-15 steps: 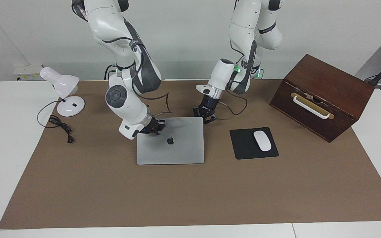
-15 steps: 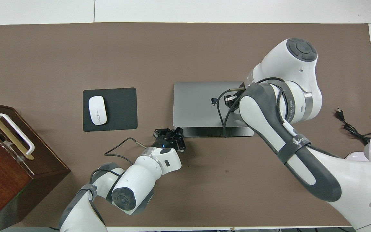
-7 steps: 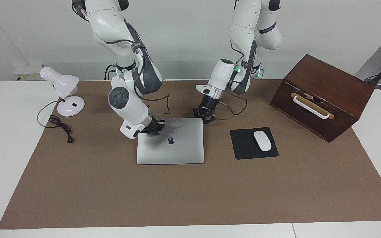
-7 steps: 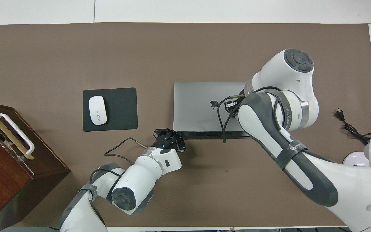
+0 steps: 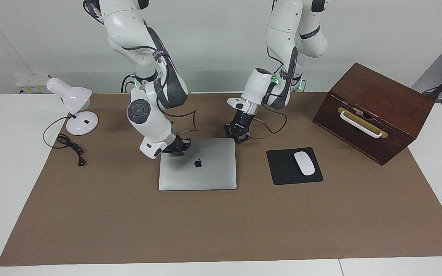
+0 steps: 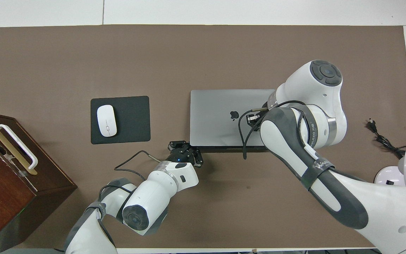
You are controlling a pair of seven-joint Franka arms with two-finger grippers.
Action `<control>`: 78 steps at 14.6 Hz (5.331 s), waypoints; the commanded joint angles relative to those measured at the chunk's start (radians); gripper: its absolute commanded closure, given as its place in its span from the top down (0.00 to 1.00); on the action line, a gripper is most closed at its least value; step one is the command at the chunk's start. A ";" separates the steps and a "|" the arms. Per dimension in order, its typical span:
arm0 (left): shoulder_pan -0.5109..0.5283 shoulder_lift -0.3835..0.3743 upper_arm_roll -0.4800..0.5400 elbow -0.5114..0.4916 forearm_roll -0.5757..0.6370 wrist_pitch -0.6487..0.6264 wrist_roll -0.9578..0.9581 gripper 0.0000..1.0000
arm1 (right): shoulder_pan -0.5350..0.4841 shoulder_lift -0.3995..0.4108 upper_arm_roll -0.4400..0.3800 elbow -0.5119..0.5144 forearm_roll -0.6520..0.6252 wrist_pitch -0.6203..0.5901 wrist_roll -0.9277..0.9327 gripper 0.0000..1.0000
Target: Close laptop with both arms
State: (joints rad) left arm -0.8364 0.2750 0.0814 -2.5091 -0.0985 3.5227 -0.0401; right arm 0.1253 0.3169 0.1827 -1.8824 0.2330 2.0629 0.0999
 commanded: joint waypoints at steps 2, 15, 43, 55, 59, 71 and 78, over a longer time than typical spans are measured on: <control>-0.021 0.018 0.021 -0.053 0.000 -0.016 0.011 0.00 | -0.003 -0.030 0.006 -0.052 -0.023 0.037 0.020 0.00; -0.018 0.021 0.021 -0.051 0.000 -0.016 0.011 0.00 | -0.001 -0.036 0.006 -0.041 -0.023 0.028 0.020 0.00; 0.078 -0.522 0.021 -0.083 0.000 -0.747 0.014 0.00 | -0.128 -0.400 0.001 0.078 -0.159 -0.426 0.004 1.00; 0.374 -0.663 0.021 0.259 0.002 -1.444 0.011 0.81 | -0.127 -0.305 -0.065 0.169 -0.271 -0.408 -0.011 1.00; 0.514 -0.662 0.023 0.299 0.002 -1.507 0.023 1.00 | -0.125 -0.314 -0.061 0.175 -0.271 -0.472 -0.012 1.00; 0.720 -0.447 0.024 0.774 0.077 -1.916 0.129 1.00 | -0.127 -0.332 -0.100 0.178 -0.255 -0.501 -0.039 1.00; 0.755 -0.347 0.026 0.906 0.066 -2.016 0.127 1.00 | -0.128 -0.322 -0.108 0.215 -0.253 -0.498 -0.037 1.00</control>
State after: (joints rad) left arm -0.1000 -0.1260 0.1164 -1.6716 -0.0399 1.5514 0.0821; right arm 0.0085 -0.0064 0.0751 -1.6804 -0.0215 1.5763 0.0861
